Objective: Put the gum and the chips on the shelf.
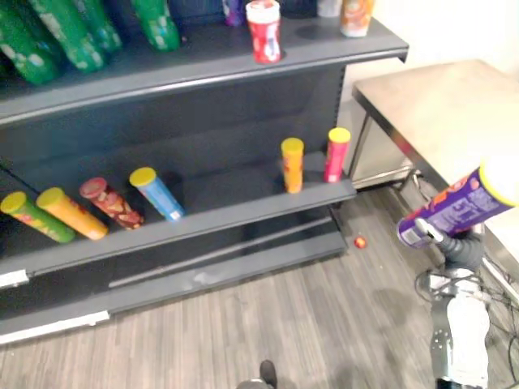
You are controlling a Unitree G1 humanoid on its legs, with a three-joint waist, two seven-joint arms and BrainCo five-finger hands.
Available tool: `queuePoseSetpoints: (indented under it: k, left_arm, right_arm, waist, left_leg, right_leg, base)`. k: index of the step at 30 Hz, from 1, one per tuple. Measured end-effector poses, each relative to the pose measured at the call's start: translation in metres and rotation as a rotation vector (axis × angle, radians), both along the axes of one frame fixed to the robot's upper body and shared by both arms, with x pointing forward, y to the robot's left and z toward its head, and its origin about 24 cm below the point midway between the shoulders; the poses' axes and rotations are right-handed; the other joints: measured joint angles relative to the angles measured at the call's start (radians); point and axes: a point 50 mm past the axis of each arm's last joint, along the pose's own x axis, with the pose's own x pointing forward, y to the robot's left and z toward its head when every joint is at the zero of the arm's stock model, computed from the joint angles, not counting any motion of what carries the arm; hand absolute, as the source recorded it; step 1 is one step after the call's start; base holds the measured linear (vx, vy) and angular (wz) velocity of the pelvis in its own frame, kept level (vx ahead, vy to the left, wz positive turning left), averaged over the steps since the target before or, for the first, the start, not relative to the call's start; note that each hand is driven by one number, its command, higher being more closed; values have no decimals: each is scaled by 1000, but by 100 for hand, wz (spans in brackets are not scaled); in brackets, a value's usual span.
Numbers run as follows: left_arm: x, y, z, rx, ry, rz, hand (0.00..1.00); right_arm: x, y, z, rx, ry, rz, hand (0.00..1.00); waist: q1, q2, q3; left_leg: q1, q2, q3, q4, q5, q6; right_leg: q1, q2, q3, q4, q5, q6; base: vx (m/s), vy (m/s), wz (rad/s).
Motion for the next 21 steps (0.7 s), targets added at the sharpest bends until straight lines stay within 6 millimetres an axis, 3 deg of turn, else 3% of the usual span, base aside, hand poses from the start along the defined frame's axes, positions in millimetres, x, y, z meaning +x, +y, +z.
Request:
queuePoseSetpoints:
  k: [3, 12, 15, 17, 19, 21]
  left_arm:
    - [4, 3, 1, 13, -9, -33, 0]
    - [0, 2, 1, 6, -11, -17, 0]
    - [2, 5, 3, 12, -30, 14, 0]
    - [4, 7, 4, 12, -51, 44, 0]
    - [6, 8, 5, 9, -71, 82, 0]
    - [6, 5, 4, -9, -80, 116, 0]
  right_arm:
    - [1, 3, -4, 4, 18, 10, 100]
    - [3, 12, -15, -22, 81, 51, 100]
    - [6, 16, -21, -17, 110, 74, 100]
    - [11, 22, -23, -19, 119, 105, 100]
    - [22, 38, -22, -14, 119, 170, 100]
    - [25, 51, -22, -19, 118, 230, 100]
  waist:
    - [10, -17, 11]
    - [28, -12, 22]
    - [40, -29, 33]
    - [47, -42, 41]
    - [54, -50, 64]
    - [82, -41, 77]
  left_leg:
    - [4, -8, 11, -16, 1, 3]
    - [40, -1, 41, -143, 68, 8]
    - [32, 11, 36, -117, 72, 8]
    - [-2, 25, 31, -44, 38, 9]
    - [-49, 58, 16, 107, -42, 5]
    - [-97, 101, -2, 250, -139, 5]
  right_leg:
    - [-7, 1, 27, -19, 2, 0]
    - [-35, 55, 115, -78, 6, 6]
    - [-33, 67, 124, -77, 6, 6]
    - [-29, 71, 132, -77, 7, 6]
    - [-3, 88, 137, -77, 8, 4]
    - [16, 94, 142, -41, 8, 5]
  base:
    - [-34, 56, -11]
    - [-47, -31, -13]
    - [58, -67, 10]
    - [58, -48, 13]
    - [18, -19, 8]
    - [-48, 56, 3]
